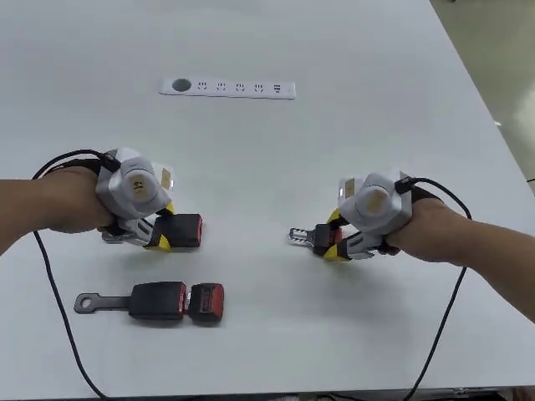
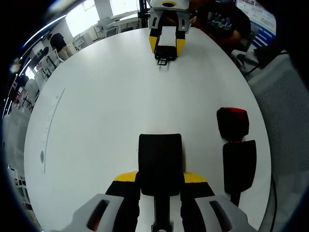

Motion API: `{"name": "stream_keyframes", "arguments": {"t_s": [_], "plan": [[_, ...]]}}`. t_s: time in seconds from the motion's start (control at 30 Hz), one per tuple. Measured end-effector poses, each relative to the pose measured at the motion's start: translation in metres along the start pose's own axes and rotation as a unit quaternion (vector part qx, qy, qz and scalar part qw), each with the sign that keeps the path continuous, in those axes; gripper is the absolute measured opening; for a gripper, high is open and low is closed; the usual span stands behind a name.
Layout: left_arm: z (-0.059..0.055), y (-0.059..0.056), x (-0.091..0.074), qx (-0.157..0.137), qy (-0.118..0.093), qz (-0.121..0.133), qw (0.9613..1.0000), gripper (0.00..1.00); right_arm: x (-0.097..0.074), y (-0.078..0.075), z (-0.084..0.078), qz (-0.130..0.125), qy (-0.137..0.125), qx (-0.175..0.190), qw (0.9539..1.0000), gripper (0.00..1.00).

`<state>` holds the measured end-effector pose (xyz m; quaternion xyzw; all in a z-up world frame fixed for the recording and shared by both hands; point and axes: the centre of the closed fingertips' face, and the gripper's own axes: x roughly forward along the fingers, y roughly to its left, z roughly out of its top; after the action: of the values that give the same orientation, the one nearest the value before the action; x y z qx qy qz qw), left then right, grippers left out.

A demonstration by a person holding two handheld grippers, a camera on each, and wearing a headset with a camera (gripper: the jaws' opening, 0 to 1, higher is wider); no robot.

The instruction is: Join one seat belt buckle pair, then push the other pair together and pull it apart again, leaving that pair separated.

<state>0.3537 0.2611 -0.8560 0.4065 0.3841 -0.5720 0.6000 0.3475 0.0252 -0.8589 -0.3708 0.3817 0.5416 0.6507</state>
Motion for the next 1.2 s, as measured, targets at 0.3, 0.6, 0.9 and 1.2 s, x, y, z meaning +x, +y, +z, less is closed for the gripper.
{"name": "stream_keyframes", "arguments": {"t_s": [0.3,0.6,0.9,1.2], "plan": [[-0.001,0.001,0.001,-0.004,0.01,-0.006,0.9999,0.32,0.007,0.004,0.015,-0.003,0.013,-0.014,0.9998,0.33],[-0.001,0.001,0.001,-0.006,0.004,0.001,1.0,0.33,0.027,0.011,0.059,0.002,-0.004,-0.035,0.9994,0.33],[-0.001,0.001,0.001,-0.003,0.012,-0.002,0.9999,0.32,0.048,0.012,0.103,0.003,-0.028,-0.042,0.9987,0.33],[-0.001,0.002,0.001,-0.006,0.01,0.001,0.9999,0.32,0.063,0.014,0.134,0.012,-0.028,-0.063,0.9976,0.33]]}}
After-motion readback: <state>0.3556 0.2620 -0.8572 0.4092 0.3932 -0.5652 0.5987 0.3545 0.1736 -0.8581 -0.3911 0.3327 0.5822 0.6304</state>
